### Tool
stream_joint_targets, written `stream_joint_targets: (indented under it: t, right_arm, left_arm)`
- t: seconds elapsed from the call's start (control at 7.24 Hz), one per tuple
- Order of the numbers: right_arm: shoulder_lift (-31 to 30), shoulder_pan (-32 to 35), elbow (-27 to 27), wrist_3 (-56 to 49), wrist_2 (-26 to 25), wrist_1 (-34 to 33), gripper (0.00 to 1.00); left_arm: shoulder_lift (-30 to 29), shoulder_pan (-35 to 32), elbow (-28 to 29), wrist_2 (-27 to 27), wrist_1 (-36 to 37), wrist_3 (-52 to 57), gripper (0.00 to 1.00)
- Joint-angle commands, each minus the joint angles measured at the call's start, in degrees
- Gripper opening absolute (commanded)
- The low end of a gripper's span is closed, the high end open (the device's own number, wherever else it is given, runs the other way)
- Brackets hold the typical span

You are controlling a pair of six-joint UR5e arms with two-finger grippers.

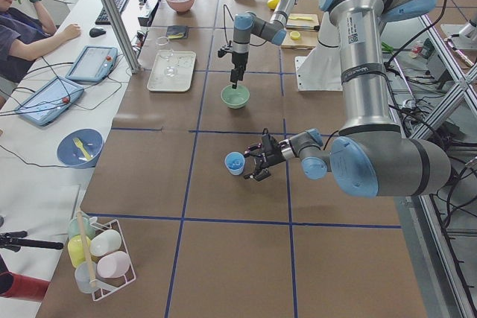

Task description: Pour ice into bowl

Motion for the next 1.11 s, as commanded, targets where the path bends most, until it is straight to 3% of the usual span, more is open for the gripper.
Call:
stream_joint_targets:
  t: [0.0,0.97]
  right_arm:
    - [0.0,0.1,0.2,0.0,0.0,0.1,1.00]
    - [-0.2,0.1,0.2,0.0,0.0,0.1,1.00]
  left_arm:
    - [-1.0,-1.5,0.1,0.0,-0.1,1.5,0.99]
    - [-2.2,-2.3,2.1,-0.4,-0.9,1.6,1.00]
